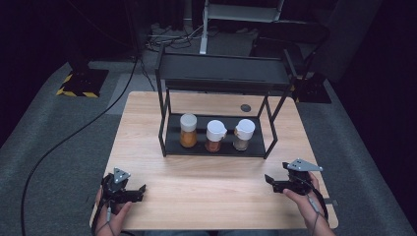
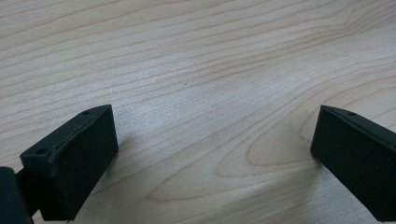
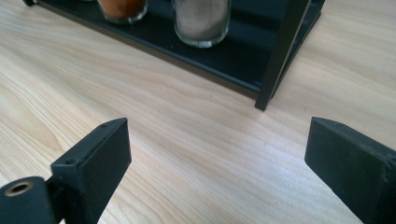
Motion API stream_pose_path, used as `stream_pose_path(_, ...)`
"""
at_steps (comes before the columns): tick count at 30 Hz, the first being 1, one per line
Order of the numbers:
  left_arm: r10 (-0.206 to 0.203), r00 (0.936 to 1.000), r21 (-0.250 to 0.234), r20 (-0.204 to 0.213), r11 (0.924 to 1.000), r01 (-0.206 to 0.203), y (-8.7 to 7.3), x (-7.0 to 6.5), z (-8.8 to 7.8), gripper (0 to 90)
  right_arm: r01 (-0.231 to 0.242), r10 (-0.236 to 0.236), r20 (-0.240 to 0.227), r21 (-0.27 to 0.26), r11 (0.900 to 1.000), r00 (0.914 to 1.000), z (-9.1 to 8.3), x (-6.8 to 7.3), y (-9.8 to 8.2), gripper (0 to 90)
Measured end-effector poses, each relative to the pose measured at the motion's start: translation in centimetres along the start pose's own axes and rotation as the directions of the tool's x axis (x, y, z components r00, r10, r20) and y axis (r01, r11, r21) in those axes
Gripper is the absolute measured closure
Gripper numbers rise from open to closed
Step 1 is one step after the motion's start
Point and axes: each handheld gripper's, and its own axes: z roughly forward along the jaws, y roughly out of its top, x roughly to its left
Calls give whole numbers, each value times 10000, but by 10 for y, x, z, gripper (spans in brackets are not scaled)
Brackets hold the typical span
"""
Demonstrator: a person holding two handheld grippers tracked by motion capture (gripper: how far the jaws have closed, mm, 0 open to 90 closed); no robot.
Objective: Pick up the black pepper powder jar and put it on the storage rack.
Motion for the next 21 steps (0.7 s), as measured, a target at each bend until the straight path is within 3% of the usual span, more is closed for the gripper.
stream_pose_path(21,4,10000,3,2,10000,-4,0,0,0,3,43,-59,206,779,9970,9998,16,-5,-35,71)
